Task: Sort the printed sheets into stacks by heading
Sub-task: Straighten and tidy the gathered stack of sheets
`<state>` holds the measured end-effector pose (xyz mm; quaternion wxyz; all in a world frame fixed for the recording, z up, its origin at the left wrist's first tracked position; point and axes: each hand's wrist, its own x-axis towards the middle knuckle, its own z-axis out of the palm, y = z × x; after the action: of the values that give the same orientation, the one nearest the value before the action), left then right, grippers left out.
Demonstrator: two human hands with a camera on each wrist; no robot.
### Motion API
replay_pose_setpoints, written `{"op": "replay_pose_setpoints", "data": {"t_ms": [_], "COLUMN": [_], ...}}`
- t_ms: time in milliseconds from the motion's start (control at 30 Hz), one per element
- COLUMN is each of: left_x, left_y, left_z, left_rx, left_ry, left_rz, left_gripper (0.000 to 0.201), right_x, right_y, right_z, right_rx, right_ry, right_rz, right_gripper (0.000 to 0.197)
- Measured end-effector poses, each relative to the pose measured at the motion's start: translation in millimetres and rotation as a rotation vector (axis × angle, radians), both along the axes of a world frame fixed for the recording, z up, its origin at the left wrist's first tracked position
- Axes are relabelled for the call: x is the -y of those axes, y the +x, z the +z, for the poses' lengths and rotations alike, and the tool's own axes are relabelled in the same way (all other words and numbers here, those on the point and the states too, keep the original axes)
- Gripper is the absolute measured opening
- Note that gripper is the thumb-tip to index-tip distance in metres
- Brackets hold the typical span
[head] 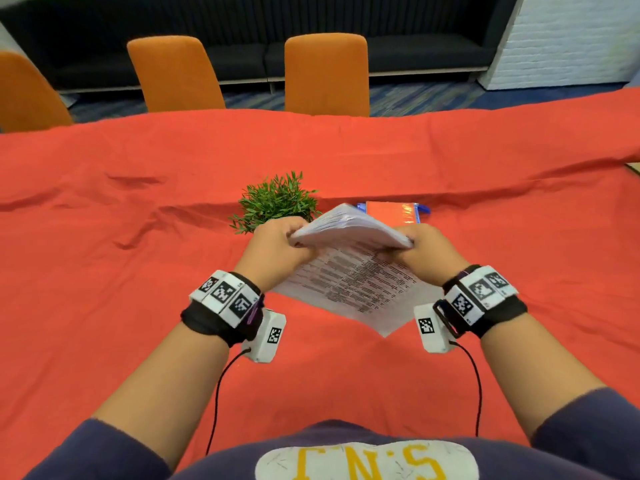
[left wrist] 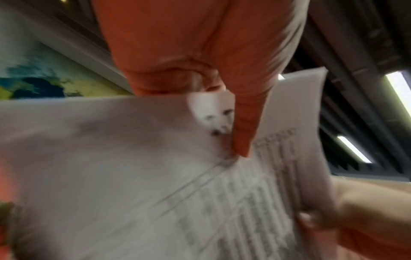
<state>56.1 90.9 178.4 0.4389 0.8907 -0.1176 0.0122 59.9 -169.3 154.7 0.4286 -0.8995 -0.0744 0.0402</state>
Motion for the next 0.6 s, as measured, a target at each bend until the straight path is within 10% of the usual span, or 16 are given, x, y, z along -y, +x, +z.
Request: {"op": "replay_pose_setpoints", "data": {"t_ms": [233,600], "left_x": [1.4,45.4], "left_y": [-16.7,-52.7], "left_z": [-33.0,-82.1], "left_rx": [-0.177,-0.038], "left_ry": [-0.613,-0.638], "left_rz": [0.115,0.32], "left_gripper": [0.025,0.028], "right_x": [26.0,-2.6], "right_y": [-15.2,-53.0], "right_z": [-37.6,-101.4], "right_rx": [-0.08,-0.146], "right_ry": [0.584,0.763], "right_rz": [-0.192,-0.313], "right_gripper": [0.014,0.024]}}
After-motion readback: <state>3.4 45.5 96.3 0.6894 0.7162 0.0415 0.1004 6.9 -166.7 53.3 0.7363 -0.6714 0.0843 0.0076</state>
